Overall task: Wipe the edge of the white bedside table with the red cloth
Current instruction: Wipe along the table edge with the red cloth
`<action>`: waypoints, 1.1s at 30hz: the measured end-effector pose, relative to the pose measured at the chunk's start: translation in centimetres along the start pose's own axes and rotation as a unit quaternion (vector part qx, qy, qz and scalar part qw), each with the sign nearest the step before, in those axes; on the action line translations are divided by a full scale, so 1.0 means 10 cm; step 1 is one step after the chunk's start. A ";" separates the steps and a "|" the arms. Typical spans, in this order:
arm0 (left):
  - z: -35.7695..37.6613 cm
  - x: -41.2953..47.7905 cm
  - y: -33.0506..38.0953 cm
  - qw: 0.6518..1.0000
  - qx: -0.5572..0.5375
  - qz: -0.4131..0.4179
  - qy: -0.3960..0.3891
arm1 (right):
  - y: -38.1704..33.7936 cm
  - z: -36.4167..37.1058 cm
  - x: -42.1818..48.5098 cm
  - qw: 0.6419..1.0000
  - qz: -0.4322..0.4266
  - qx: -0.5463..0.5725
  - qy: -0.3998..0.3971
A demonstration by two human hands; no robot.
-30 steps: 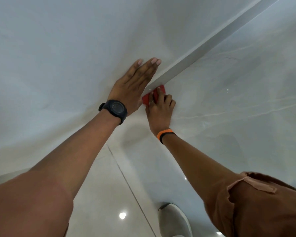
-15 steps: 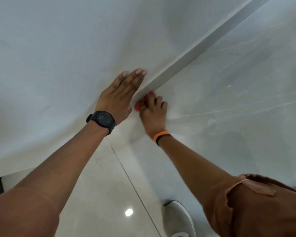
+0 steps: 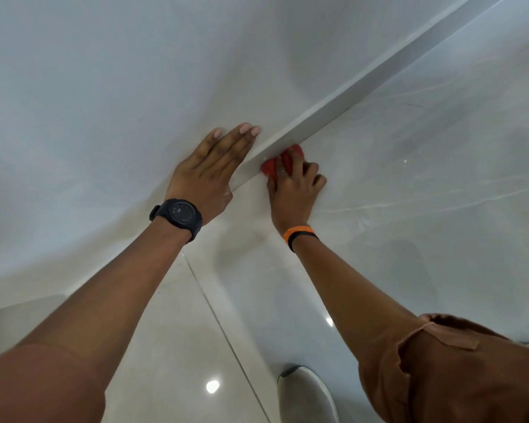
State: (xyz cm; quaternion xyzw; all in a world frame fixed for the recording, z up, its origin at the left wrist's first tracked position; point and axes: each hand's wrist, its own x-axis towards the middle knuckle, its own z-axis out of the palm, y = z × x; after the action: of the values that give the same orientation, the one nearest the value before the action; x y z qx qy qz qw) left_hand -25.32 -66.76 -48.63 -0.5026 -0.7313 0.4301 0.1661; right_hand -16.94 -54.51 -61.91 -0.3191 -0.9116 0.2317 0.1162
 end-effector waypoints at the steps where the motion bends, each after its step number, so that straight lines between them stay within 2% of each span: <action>1: 0.01 0.00 0.01 1.000 -0.003 -0.001 0.001 | -0.01 0.03 -0.07 1.000 -0.028 0.002 -0.011; 4: 0.01 -0.01 0.01 1.000 0.003 -0.004 -0.003 | 0.08 -0.02 -0.05 0.991 -0.126 0.017 -0.031; 6: 0.00 -0.02 0.02 1.000 0.002 -0.008 -0.009 | 0.19 -0.12 -0.02 0.986 -0.152 0.052 -0.038; 7: 0.00 0.00 0.04 1.000 -0.006 -0.015 -0.009 | 0.23 -0.18 -0.03 0.988 -0.130 0.078 -0.034; 9: 0.00 0.03 0.06 0.999 -0.032 -0.030 -0.003 | 0.25 -0.25 -0.03 0.986 0.016 0.169 -0.003; 11: 0.00 0.06 0.09 0.998 -0.049 -0.043 -0.001 | 0.08 -0.24 0.01 0.944 0.182 0.275 0.032; 13: 0.01 0.08 0.10 0.997 -0.067 -0.049 0.008 | -0.31 -0.29 0.10 0.876 0.276 0.394 0.039; 15: 0.02 0.08 0.09 0.996 -0.080 -0.043 0.020 | -0.75 -0.36 0.15 0.812 0.327 0.483 0.014; 16: 0.02 0.07 0.10 0.997 -0.073 -0.033 0.023 | -0.91 -0.39 0.14 0.796 0.349 0.494 -0.004; 18: 0.05 0.05 0.12 0.999 -0.046 -0.010 0.020 | -1.04 -0.37 0.05 0.798 0.360 0.482 -0.029; 20: 0.05 0.07 0.12 0.998 -0.049 -0.016 0.023 | -0.98 -0.32 -0.10 0.809 0.331 0.481 -0.067; 21: 0.04 0.09 0.12 0.998 -0.052 -0.021 0.022 | -0.94 -0.34 -0.15 0.804 0.324 0.491 -0.087; 23: 0.01 0.11 0.11 0.998 -0.052 -0.026 0.002 | -0.88 -0.44 -0.14 0.770 0.349 0.520 -0.121; 25: -0.03 0.10 0.11 0.998 -0.046 -0.018 -0.026 | -0.84 -0.51 0.05 0.731 0.406 0.541 -0.086; 27: -0.07 0.09 0.07 0.998 -0.031 -0.005 -0.046 | -0.74 -0.54 0.37 0.709 0.454 0.540 -0.013; 30: -0.11 0.09 0.04 0.998 -0.008 0.009 -0.068 | -0.51 -0.55 0.69 0.716 0.456 0.526 0.052; 33: -0.12 0.10 0.03 0.998 0.003 0.016 -0.063 | -0.42 -0.46 0.41 0.790 0.384 0.479 0.013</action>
State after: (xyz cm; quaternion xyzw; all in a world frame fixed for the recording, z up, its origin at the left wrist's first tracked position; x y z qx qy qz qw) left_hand -24.78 -65.26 -48.38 -0.4852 -0.7309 0.4662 0.1143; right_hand -20.61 -53.18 -55.58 -0.5490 -0.4852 0.6597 0.1672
